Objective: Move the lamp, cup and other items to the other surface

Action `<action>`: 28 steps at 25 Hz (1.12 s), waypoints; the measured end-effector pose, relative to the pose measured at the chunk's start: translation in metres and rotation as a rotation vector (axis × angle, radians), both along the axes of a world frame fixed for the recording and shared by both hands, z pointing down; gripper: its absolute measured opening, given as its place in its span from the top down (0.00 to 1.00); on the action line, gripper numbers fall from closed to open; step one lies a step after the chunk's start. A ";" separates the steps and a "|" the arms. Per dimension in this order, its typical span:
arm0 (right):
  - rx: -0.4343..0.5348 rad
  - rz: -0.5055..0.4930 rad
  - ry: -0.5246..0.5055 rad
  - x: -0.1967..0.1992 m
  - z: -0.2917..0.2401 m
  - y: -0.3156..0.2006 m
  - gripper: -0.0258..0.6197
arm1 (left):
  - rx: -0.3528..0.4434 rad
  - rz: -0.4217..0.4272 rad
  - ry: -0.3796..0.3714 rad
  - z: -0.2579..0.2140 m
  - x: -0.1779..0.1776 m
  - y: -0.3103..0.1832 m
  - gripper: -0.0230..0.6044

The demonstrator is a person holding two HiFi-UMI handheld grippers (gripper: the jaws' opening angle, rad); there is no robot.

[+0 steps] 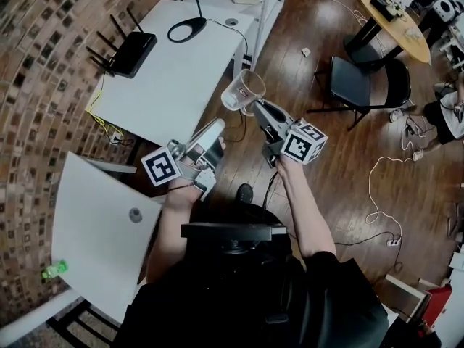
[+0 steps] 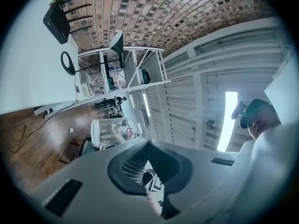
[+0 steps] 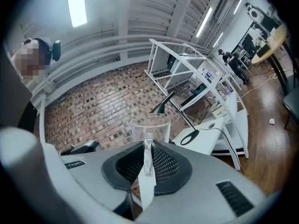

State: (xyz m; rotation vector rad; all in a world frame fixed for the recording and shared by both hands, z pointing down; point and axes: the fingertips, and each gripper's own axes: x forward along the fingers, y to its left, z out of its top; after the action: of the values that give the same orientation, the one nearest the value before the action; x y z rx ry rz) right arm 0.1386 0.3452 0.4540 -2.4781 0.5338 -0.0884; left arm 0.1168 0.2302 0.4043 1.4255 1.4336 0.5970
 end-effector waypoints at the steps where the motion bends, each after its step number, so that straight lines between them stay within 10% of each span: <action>1: 0.000 -0.008 0.002 0.003 0.000 0.005 0.87 | 0.003 -0.010 0.004 -0.001 0.002 0.004 0.96; 17: -0.022 -0.101 0.010 0.029 -0.001 0.042 0.87 | 0.023 -0.111 0.018 -0.003 0.019 0.050 0.96; 28: -0.040 -0.102 -0.006 0.105 0.002 0.036 0.87 | -0.027 -0.111 -0.026 0.001 0.104 0.049 0.96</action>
State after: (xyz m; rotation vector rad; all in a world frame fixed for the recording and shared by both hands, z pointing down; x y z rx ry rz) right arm 0.2441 0.3813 0.4557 -2.4882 0.6616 -0.1487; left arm 0.2207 0.2792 0.4051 1.4607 1.3285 0.5228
